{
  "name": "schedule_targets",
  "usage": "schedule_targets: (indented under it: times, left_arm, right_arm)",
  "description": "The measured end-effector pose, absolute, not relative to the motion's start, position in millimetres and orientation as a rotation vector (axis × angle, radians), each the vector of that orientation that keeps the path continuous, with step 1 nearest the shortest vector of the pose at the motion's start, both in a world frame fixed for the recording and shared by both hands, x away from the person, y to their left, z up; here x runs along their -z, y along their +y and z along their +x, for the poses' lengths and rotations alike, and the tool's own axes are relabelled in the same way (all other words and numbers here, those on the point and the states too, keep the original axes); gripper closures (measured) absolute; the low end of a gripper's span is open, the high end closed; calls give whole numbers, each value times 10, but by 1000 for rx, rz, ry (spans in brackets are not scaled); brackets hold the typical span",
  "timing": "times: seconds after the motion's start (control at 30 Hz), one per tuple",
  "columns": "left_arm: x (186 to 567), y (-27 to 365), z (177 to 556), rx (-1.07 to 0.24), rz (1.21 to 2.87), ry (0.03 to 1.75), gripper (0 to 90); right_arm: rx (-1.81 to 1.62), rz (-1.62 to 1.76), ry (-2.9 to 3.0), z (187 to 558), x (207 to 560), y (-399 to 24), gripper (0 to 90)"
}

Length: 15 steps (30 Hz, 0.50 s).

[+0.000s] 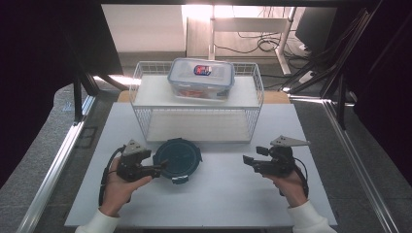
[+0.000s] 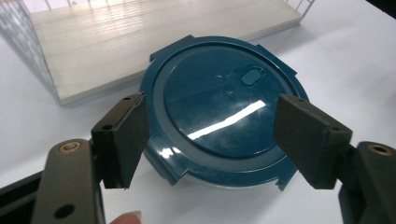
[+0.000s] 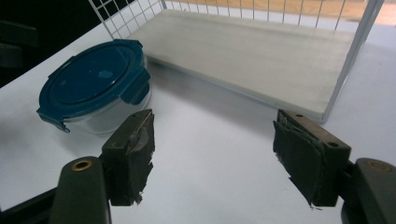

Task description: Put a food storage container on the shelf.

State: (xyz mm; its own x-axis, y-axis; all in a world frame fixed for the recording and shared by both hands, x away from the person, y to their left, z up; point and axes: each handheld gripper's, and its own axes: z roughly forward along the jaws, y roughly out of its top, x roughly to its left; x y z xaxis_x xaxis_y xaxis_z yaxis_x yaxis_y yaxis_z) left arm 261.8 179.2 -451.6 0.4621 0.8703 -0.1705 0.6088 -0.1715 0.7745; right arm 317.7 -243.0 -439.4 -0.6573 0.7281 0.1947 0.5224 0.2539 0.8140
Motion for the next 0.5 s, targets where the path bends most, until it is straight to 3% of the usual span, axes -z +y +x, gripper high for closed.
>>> schedule_targets:
  times: [0.33,0.5]
  left_arm:
    - [4539,1822,2624,-383,1869,1258,287]
    - [4568,1815,2677,-361,1879,1246,337]
  right_arm:
    - [-1361,1171,2316,3200,4435,-2458,292]
    - [-1351,1208,2300,3180,4454,-2528,289]
